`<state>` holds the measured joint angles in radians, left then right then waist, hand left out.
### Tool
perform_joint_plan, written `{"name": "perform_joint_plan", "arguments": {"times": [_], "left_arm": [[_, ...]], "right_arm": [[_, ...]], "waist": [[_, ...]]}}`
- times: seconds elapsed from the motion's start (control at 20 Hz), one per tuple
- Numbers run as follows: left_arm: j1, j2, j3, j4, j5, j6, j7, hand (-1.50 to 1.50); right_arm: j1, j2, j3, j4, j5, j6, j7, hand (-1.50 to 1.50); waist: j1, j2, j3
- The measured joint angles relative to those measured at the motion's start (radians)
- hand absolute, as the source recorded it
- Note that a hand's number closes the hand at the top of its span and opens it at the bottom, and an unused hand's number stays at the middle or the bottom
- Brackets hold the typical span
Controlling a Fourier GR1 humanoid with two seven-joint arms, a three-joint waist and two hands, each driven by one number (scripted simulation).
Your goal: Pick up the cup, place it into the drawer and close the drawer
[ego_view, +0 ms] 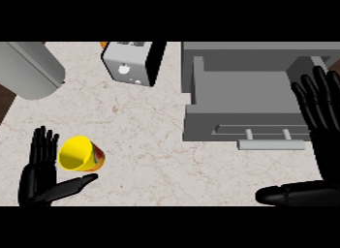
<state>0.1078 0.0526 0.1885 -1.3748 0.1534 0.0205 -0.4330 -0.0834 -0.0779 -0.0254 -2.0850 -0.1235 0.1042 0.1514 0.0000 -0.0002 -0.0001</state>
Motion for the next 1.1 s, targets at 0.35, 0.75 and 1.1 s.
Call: {"name": "perform_joint_plan", "arguments": {"times": [0.35, 0.75, 1.1], "left_arm": [[-0.061, 0.016, 0.05, 0.219, 0.013, -0.024, -0.161, -1.5], [-0.124, 0.048, 0.07, 0.374, 0.024, -0.044, -0.223, -1.5], [-0.165, 0.07, 0.07, 0.498, 0.029, -0.085, -0.31, -1.5]], "right_arm": [[0.007, -0.002, -0.007, -0.015, -0.018, 0.011, 0.015, -1.5], [0.004, 0.007, -0.004, -0.001, -0.01, 0.014, 0.003, -1.5], [0.028, -0.001, -0.019, -0.029, -0.033, 0.033, 0.01, -1.5]], "waist": [[-0.001, 0.0, 0.0], [-0.001, 0.0, 0.0], [-0.002, 0.0, 0.0]]}}
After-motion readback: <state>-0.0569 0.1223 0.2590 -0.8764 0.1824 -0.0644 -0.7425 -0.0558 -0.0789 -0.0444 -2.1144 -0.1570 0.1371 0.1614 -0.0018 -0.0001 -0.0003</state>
